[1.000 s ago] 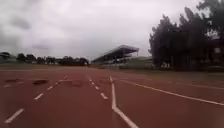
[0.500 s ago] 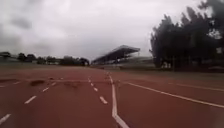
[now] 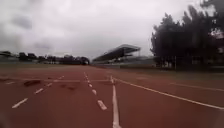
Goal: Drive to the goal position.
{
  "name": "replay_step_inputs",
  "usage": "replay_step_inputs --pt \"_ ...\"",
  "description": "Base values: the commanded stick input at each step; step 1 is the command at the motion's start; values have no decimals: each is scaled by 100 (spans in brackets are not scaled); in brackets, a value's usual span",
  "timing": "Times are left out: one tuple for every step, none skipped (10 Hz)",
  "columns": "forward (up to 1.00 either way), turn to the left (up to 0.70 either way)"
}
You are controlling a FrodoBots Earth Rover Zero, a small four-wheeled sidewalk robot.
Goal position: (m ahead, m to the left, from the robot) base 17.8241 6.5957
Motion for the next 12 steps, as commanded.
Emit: replay_step_inputs --pt "50 0" --pt "50 0" --pt "50 0" --pt "50 0" --pt "50 0" --pt "50 0" --pt "50 0" --pt "50 0" --pt "50 0" --pt "50 0" --pt "50 0" --pt "50 0"
